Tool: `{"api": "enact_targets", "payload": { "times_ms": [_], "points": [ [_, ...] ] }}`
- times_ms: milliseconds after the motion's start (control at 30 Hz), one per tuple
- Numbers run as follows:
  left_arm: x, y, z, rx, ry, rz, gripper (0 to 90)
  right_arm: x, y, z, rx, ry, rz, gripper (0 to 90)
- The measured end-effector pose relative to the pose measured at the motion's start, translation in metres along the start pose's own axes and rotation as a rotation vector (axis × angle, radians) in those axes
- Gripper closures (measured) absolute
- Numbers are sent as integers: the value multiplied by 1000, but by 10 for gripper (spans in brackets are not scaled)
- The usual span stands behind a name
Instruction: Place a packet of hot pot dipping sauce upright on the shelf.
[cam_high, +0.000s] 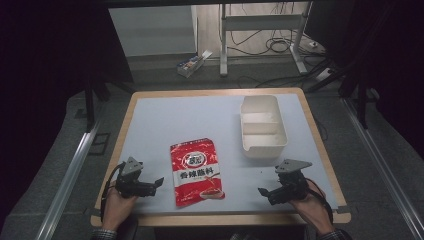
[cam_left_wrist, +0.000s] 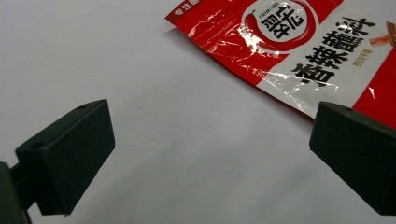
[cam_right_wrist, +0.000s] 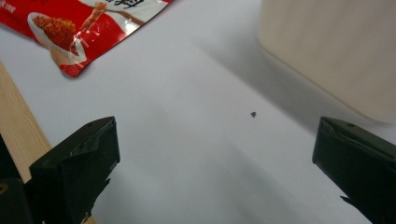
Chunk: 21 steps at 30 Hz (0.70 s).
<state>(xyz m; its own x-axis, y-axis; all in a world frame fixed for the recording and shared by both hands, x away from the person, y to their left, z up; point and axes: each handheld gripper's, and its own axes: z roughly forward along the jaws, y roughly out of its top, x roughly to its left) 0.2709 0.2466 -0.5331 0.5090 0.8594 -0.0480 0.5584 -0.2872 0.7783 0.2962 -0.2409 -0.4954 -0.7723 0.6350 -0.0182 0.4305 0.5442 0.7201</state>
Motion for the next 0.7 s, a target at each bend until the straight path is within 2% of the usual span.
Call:
{"api": "enact_targets", "payload": {
  "times_ms": [100, 400, 567, 667, 700],
  "points": [
    [1, -1, 1, 1, -5, -12, 2, -4, 0, 4, -20, -2, 14, 0],
    [3, 0, 4, 12, 1, -34, 2, -7, -3, 7, -13, -26, 7, 0],
    [4, 1, 6, 16, -16, -54, 2, -7, -3, 9, -3, -34, -1, 0],
    [7, 1, 7, 11, -39, -80, 6, -7, -4, 10, 5, -35, -3, 0],
    [7, 2, 8, 13, -29, -89, 25, -7, -4, 11, 11, -35, -4, 0]
  ]
}}
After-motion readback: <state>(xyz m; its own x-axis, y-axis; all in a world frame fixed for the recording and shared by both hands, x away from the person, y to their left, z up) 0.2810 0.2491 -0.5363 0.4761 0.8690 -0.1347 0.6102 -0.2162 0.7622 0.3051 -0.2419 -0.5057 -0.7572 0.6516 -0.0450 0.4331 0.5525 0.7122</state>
